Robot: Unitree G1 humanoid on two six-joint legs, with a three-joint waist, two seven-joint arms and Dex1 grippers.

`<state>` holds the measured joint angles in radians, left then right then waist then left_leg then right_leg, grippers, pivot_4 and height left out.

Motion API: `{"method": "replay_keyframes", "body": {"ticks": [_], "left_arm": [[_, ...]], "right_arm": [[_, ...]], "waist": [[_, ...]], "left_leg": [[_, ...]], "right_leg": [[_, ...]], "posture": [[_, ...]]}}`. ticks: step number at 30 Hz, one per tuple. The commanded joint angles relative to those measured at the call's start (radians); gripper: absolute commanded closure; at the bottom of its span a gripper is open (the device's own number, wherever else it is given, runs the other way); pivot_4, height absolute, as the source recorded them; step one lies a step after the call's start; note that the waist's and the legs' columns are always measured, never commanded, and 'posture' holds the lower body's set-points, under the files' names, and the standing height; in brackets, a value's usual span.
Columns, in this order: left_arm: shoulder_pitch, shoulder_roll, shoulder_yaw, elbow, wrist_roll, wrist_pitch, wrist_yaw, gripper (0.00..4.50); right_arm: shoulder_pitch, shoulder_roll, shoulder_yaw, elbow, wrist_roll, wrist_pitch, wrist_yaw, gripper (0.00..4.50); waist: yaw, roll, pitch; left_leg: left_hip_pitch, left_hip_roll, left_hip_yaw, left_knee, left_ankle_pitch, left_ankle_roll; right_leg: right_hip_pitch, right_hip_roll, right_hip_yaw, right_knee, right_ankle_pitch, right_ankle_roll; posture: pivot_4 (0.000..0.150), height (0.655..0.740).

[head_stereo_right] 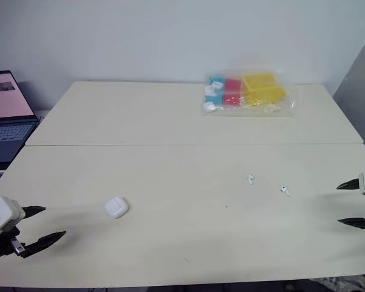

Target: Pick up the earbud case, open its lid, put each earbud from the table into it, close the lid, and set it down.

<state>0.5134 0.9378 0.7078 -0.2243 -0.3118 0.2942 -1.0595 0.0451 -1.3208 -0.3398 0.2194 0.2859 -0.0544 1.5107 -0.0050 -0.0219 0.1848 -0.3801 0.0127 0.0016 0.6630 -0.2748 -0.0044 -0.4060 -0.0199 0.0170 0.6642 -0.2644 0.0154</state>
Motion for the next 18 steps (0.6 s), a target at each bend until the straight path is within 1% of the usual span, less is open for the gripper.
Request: {"method": "replay_keyframes", "body": {"ticks": [1,4,6,7,9,18], "left_arm": [[-0.001,0.007,0.042,-0.016,-0.008,0.001,-0.011,0.0],[-0.005,0.024,0.017,-0.007,-0.004,-0.002,-0.036,0.0],[-0.021,0.029,0.032,0.0,-0.075,0.055,-0.082,0.0],[-0.018,0.032,0.04,0.006,-0.08,0.053,-0.1,0.0],[-0.016,0.033,0.047,0.013,-0.065,0.019,-0.117,0.0],[-0.016,0.026,0.041,0.004,-0.068,0.035,-0.121,0.0]], "right_arm": [[-0.009,-0.014,-0.018,0.01,-0.003,-0.026,0.027,0.02],[-0.006,-0.012,-0.021,0.014,0.002,-0.032,0.03,0.02],[-0.008,-0.015,-0.018,0.022,0.001,-0.036,0.031,0.02],[-0.009,-0.017,-0.017,0.025,0.0,-0.038,0.032,0.02],[-0.012,-0.02,-0.014,0.029,0.002,-0.038,0.034,0.02],[-0.033,-0.011,0.007,-0.002,0.022,-0.019,0.037,0.02]], "waist": [[0.0,0.0,0.0],[0.0,0.0,0.0],[0.0,0.0,0.0],[0.0,0.0,0.0],[0.0,0.0,0.0],[-0.001,0.0,0.0]], "left_leg": [[0.0,0.0,0.0,0.0,0.0,0.0],[0.0,0.0,0.0,0.0,0.0,0.0],[0.0,0.0,0.0,0.0,0.0,0.0],[0.0,0.0,0.0,0.0,0.0,0.0],[0.0,0.0,0.0,0.0,0.0,0.0],[0.0,0.0,0.0,0.0,0.0,0.0]], "right_leg": [[0.0,0.0,0.0,0.0,0.0,0.0],[0.0,0.0,0.0,0.0,0.0,0.0],[0.0,0.0,0.0,0.0,0.0,0.0],[0.0,0.0,0.0,0.0,0.0,0.0],[0.0,0.0,0.0,0.0,0.0,0.0],[0.0,0.0,0.0,0.001,0.0,0.0]], "posture": [[0.15,0.74],[0.15,0.74],[0.15,0.74],[0.15,0.74],[0.15,0.74],[0.15,0.74]]}}
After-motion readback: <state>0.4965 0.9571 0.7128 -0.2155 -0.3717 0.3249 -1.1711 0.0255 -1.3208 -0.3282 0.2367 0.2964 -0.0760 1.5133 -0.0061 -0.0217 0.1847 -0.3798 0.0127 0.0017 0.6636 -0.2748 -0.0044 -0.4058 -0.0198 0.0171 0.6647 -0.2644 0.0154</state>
